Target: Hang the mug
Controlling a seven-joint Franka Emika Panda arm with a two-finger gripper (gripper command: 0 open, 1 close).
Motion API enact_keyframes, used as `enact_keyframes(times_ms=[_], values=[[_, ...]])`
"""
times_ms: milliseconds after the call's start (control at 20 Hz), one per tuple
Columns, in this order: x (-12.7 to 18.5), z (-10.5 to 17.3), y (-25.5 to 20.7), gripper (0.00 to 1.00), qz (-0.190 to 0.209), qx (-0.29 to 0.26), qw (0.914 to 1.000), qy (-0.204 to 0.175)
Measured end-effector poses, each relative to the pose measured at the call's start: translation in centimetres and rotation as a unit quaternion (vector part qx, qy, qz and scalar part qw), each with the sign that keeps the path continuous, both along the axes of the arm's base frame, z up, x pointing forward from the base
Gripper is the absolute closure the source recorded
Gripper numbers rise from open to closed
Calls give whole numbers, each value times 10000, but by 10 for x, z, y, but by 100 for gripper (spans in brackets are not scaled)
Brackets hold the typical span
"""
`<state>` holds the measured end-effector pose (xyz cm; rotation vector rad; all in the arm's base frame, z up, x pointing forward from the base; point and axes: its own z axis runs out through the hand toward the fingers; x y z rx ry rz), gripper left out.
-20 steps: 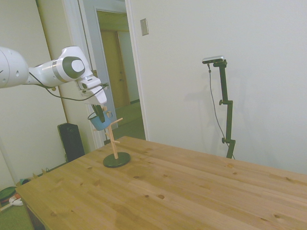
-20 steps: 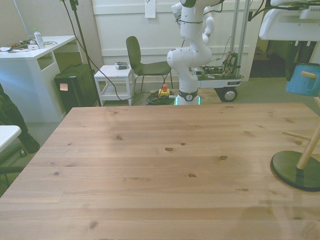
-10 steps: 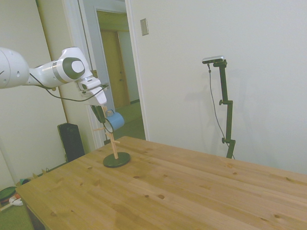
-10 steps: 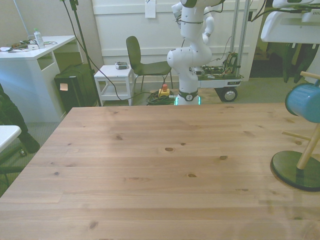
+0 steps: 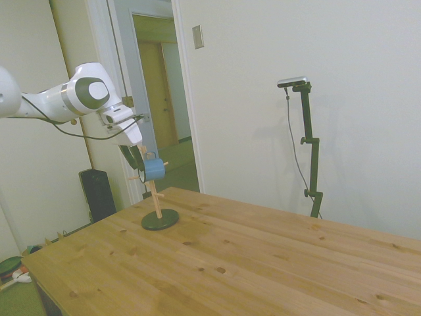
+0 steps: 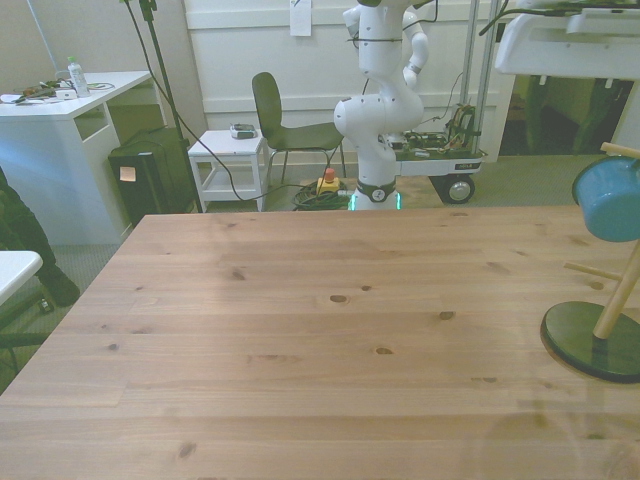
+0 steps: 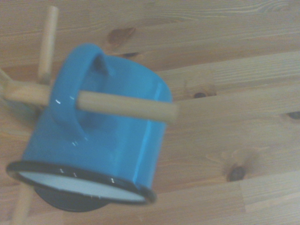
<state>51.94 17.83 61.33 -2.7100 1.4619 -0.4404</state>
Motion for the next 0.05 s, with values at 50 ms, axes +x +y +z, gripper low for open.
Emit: enact_keyframes(times_ms=[50], values=[[-9,-3,-7,0,32,-35,10000,-27]])
